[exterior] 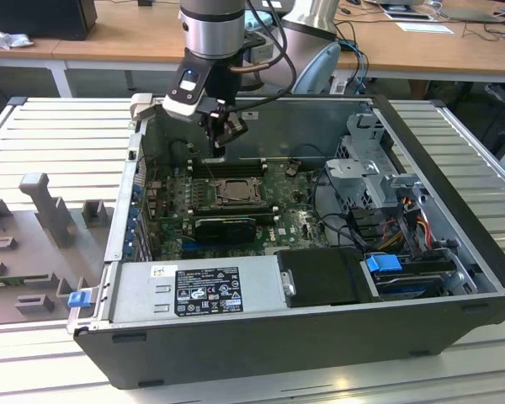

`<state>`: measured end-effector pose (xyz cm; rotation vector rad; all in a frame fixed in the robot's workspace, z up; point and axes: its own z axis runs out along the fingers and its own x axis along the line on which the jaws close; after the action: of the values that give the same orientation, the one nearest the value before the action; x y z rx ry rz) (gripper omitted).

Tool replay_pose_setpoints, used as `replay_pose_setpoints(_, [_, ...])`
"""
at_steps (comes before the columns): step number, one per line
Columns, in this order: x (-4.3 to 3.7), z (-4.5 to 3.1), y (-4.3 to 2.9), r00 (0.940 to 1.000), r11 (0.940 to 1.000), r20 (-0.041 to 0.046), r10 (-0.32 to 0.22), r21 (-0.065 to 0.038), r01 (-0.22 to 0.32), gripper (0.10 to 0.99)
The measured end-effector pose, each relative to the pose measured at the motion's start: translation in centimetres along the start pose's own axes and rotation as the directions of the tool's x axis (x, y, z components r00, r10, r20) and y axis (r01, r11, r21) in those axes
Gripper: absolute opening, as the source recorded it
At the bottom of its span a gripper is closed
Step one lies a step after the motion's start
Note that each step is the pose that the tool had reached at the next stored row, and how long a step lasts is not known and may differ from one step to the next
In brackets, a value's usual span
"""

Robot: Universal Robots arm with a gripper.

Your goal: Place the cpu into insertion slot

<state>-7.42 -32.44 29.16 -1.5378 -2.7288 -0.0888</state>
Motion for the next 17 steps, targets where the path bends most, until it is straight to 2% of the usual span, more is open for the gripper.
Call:
replay_pose_setpoints(13, [0.0, 0.0, 0.0, 0.9968, 0.9968, -0.0039, -0.079, 0.002, 0.079, 0.106])
replay_pose_setpoints(15, [0.0, -0.02, 0.0, 0.9946, 0.9946, -0.005, -0.104, 0.003, 0.104, 0.106])
replay_pose_setpoints(17, [0.0, -0.03, 0.0, 0.9873, 0.9873, -0.0076, -0.158, 0.005, 0.159, 0.106])
